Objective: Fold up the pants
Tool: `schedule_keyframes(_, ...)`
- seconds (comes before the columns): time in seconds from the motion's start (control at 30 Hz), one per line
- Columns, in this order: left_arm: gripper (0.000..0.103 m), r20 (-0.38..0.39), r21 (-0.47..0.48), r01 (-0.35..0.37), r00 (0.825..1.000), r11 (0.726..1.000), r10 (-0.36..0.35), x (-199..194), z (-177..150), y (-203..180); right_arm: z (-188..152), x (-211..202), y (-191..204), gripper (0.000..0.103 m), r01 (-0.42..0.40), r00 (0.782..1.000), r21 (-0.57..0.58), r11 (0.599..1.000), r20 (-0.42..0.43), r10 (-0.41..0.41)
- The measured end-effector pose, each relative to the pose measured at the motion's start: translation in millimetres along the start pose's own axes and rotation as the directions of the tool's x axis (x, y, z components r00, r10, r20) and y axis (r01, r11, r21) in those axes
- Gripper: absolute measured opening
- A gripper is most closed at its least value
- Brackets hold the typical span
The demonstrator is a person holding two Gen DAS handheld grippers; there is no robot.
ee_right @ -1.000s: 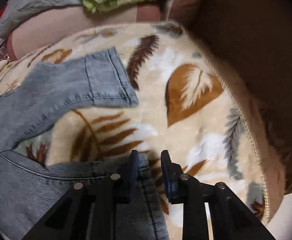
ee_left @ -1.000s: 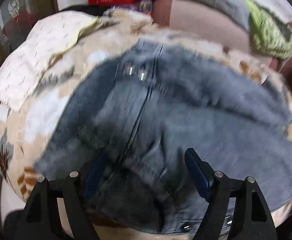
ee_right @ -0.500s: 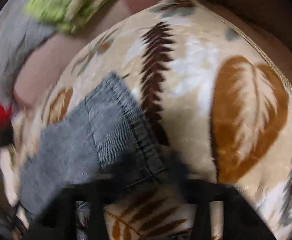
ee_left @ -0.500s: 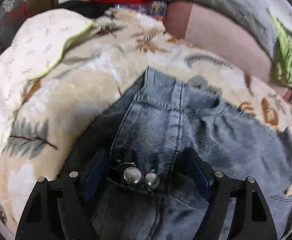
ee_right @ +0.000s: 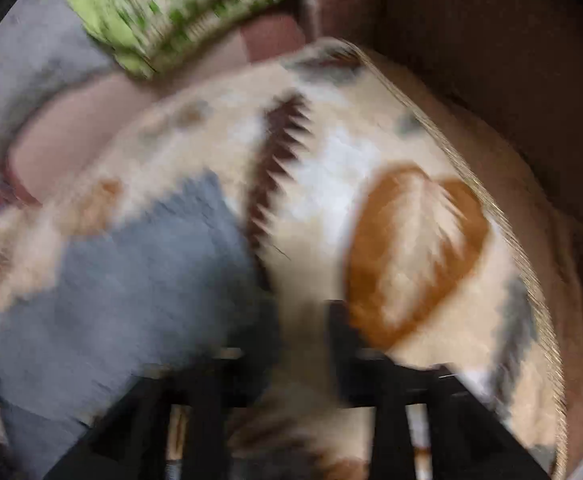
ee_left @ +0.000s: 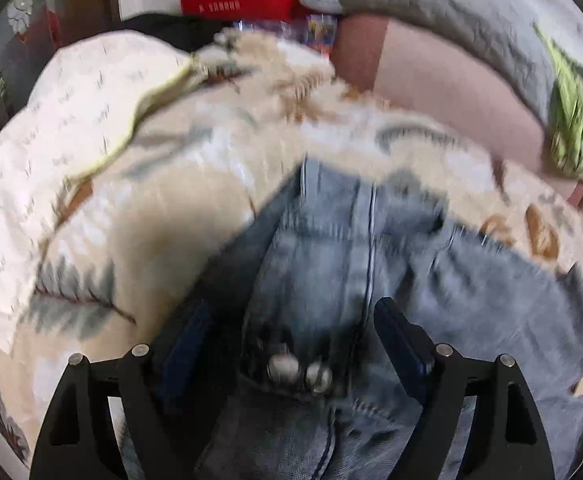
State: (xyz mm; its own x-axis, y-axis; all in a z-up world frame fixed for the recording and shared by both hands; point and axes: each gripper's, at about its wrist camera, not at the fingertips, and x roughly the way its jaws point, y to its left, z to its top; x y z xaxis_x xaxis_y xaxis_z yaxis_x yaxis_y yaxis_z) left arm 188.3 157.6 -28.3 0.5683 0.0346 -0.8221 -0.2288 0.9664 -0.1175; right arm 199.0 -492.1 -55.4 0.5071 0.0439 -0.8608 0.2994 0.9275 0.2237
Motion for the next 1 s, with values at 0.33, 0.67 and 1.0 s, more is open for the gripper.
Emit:
schedule_keyframes(0.33, 0.084, -0.050, -0.096, 0.022, 0.998, 0.995, -0.027, 42, 41, 13, 77, 93, 75, 0.074, 0.004, 0.997, -0.142, 0.990, -0.073, -0.015)
schedule_keyframes(0.67, 0.084, -0.064, -0.119, 0.038, 0.997, 0.992, -0.046, 56, 51, 19, 73, 77, 70, 0.023, 0.180, 0.984, -0.172, 0.968, 0.025, -0.179)
schedule_keyframes(1.0, 0.084, -0.079, -0.275, 0.211, 0.967, 0.938, -0.241, 74, 86, 21, 76, 84, 56, 0.064, -0.051, 0.999, -0.083, 0.995, 0.010, 0.052)
